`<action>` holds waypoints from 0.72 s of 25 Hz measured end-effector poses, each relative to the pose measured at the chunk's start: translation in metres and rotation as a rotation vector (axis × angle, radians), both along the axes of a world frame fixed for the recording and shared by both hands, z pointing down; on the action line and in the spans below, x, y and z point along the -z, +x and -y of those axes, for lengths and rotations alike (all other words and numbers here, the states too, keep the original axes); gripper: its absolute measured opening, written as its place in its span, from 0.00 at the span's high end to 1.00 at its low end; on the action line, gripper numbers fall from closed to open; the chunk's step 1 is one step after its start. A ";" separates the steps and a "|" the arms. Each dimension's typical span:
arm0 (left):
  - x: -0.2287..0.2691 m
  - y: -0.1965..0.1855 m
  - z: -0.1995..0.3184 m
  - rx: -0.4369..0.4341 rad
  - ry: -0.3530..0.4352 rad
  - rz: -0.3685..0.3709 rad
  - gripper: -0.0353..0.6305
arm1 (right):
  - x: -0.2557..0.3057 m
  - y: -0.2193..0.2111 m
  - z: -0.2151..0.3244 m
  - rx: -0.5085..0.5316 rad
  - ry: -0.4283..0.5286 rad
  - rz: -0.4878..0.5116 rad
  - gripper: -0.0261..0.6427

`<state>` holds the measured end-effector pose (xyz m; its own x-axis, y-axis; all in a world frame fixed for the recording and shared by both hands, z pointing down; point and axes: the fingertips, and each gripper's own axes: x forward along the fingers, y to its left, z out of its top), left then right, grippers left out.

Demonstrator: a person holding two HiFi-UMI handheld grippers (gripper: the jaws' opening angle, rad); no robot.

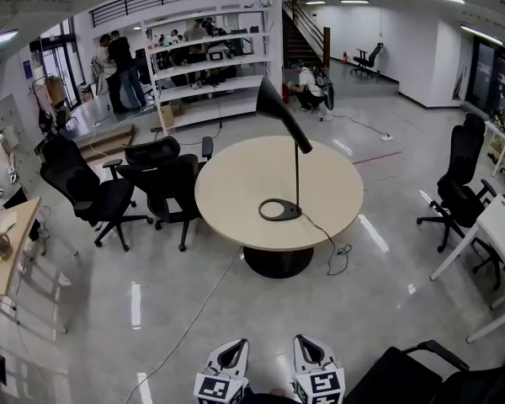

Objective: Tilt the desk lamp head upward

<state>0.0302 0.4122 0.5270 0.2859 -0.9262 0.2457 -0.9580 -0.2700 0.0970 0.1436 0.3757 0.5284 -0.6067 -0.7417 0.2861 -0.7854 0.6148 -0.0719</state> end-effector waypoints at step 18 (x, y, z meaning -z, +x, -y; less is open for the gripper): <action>-0.002 -0.019 0.054 0.084 0.001 0.035 0.88 | 0.003 -0.021 0.049 -0.060 0.000 0.028 0.95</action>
<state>0.0108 0.3584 0.5287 0.1984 -0.9468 0.2534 -0.9801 -0.1885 0.0631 0.1227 0.3265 0.5250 -0.5685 -0.7773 0.2693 -0.8188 0.5663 -0.0940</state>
